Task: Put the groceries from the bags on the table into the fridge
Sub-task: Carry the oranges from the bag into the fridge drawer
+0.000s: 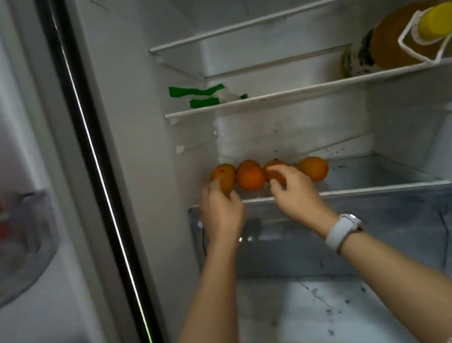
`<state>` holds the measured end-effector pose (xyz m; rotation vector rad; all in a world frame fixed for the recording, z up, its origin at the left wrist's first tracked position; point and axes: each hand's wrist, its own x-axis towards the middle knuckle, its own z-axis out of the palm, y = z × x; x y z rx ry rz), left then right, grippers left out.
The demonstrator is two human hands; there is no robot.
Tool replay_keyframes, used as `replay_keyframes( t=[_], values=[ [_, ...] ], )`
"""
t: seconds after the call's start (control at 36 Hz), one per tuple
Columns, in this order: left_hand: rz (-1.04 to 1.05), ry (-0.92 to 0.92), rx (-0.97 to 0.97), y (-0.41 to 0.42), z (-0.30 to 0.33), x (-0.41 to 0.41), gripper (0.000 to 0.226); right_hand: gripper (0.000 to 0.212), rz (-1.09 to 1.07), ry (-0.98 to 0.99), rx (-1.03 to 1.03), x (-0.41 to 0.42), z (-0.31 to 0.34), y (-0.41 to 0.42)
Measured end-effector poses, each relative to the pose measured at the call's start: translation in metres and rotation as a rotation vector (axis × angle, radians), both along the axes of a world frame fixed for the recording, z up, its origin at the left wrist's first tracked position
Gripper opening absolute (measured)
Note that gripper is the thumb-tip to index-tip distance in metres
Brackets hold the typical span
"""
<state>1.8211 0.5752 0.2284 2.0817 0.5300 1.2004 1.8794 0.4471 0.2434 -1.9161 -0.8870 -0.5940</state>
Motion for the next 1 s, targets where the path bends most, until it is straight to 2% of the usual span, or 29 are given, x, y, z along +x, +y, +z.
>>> replay_keyframes(
  t=[0.11, 0.25, 0.36, 0.42, 0.53, 0.64, 0.69, 0.83, 1.0],
  values=[
    [0.019, -0.066, 0.027, -0.047, -0.044, -0.063, 0.047, 0.028, 0.051, 0.097, 0.207, -0.060, -0.037, -0.025],
    [0.060, 0.060, 0.158, -0.088, -0.125, -0.158, 0.049, 0.031, 0.180, 0.137, 0.161, -0.146, -0.102, -0.063],
    [0.130, 0.213, 0.233, -0.108, -0.195, -0.251, 0.044, 0.032, 0.275, 0.295, 0.139, -0.210, -0.161, -0.085],
    [0.189, 0.346, 0.226, -0.111, -0.229, -0.301, 0.042, 0.031, 0.341, 0.324, 0.058, -0.247, -0.195, -0.090],
    [0.366, 0.569, 0.039, -0.113, -0.282, -0.399, 0.041, 0.033, 0.493, 0.452, -0.259, -0.323, -0.257, -0.089],
    [0.513, 0.697, -0.113, -0.120, -0.312, -0.495, 0.042, 0.039, 0.651, 0.444, -0.656, -0.399, -0.308, -0.069],
    [0.587, 0.723, -0.164, -0.121, -0.321, -0.545, 0.043, 0.039, 0.720, 0.429, -0.781, -0.441, -0.324, -0.055],
    [0.764, 0.800, -0.309, -0.130, -0.338, -0.688, 0.044, 0.041, 0.911, 0.326, -0.938, -0.566, -0.347, -0.021],
    [1.003, 0.907, -0.488, -0.150, -0.341, -0.864, 0.047, 0.037, 1.156, 0.208, -0.968, -0.727, -0.358, 0.011]
  ],
)
